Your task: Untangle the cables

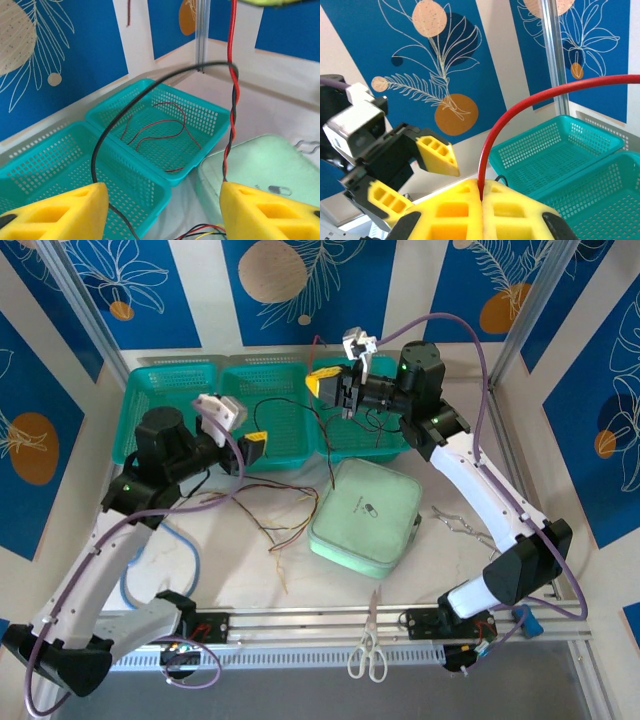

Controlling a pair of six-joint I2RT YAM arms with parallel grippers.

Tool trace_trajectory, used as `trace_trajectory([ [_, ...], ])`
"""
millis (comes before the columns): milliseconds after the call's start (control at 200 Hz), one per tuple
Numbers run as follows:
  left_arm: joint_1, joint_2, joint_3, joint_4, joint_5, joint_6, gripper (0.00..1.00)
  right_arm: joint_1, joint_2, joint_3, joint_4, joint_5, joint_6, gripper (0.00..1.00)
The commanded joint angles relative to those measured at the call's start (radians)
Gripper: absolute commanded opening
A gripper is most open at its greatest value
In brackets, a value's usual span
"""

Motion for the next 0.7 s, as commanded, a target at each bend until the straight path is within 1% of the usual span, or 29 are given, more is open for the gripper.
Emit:
trace_trajectory([
  [0,0.007,-0.022,-0.031,0.129,0.053,0.140,0.63,-0.002,-0.036,-0.021,0.037,-0.063,-0.009,0.00],
  [90,0.007,-0.017,-0.047,0.133,0.054,0.169,0.66,0.001,-0.037,-0.021,0.036,-0.092,-0.013,0.00],
  [150,0.007,-0.016,-0.056,0.131,0.032,0.194,0.69,0.005,-0.040,-0.021,0.035,-0.106,-0.017,0.00],
  [245,0.007,-0.014,-0.059,0.118,0.013,0.219,0.67,0.016,-0.045,-0.020,0.027,-0.124,-0.027,0.00],
  [350,0.007,0.006,-0.040,0.090,0.013,0.197,0.66,0.030,-0.052,-0.021,0.021,-0.130,-0.044,0.00],
  [385,0.007,0.013,-0.034,0.083,0.009,0.186,0.64,0.032,-0.053,-0.019,0.018,-0.131,-0.045,0.00],
  [410,0.007,0.016,-0.031,0.084,0.002,0.177,0.61,0.034,-0.054,-0.018,0.018,-0.132,-0.045,0.00],
  [470,0.007,0.024,-0.030,0.088,-0.012,0.152,0.51,0.035,-0.056,-0.018,0.015,-0.130,-0.046,0.00],
  [550,0.007,0.031,-0.026,0.089,-0.004,0.127,0.32,0.035,-0.062,-0.020,0.017,-0.126,-0.049,0.00],
  [605,0.007,0.036,-0.018,0.083,-0.004,0.109,0.15,0.035,-0.068,-0.019,0.014,-0.117,-0.053,0.00],
  [665,0.007,0.042,-0.005,0.065,-0.032,0.080,0.05,0.033,-0.077,-0.025,0.011,-0.090,-0.059,0.00],
  [685,0.007,0.043,0.000,0.059,-0.046,0.072,0.00,0.031,-0.081,-0.028,0.011,-0.075,-0.063,0.00],
  [695,0.007,0.044,0.003,0.056,-0.053,0.067,0.00,0.031,-0.083,-0.029,0.012,-0.067,-0.063,0.00],
])
